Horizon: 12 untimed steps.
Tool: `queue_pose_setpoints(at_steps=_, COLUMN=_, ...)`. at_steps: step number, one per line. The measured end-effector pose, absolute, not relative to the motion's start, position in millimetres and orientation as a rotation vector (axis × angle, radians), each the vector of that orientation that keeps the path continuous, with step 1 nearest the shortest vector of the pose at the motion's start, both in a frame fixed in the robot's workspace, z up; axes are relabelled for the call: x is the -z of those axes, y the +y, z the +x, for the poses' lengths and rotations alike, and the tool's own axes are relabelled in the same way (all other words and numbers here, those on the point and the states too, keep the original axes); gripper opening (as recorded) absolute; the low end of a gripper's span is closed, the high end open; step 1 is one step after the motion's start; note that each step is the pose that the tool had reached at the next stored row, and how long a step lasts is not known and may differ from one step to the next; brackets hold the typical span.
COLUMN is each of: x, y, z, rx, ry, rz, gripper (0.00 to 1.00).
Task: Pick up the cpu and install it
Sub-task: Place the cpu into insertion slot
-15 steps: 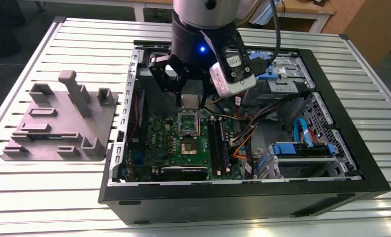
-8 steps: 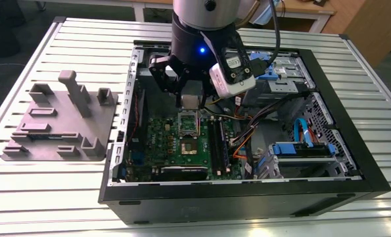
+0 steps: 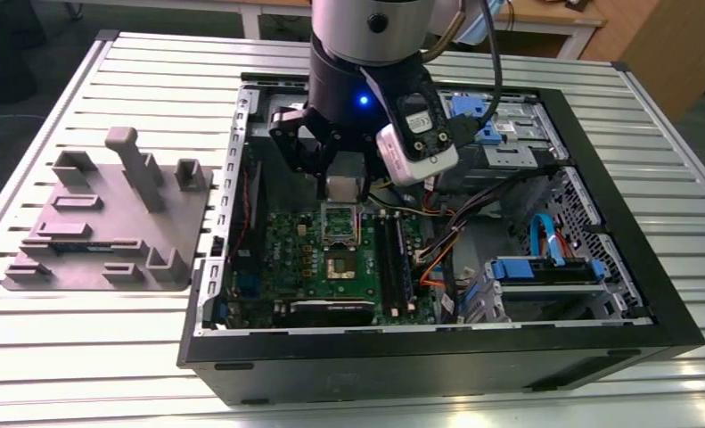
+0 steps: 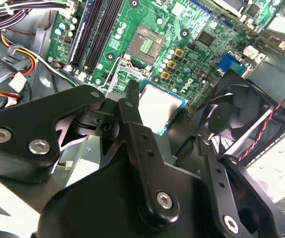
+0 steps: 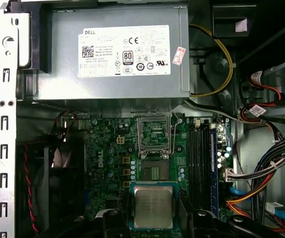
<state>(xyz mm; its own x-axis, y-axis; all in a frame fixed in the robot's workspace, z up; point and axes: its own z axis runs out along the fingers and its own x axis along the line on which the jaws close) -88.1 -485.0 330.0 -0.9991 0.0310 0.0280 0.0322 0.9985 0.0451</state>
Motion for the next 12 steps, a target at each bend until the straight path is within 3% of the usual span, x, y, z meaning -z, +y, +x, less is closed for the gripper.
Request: queue_pose_setpoints(at_steps=12, x=-329.2, y=-485.0, z=-88.1, rx=0.071, ry=-3.113, rz=-0.049, gripper=0.47)
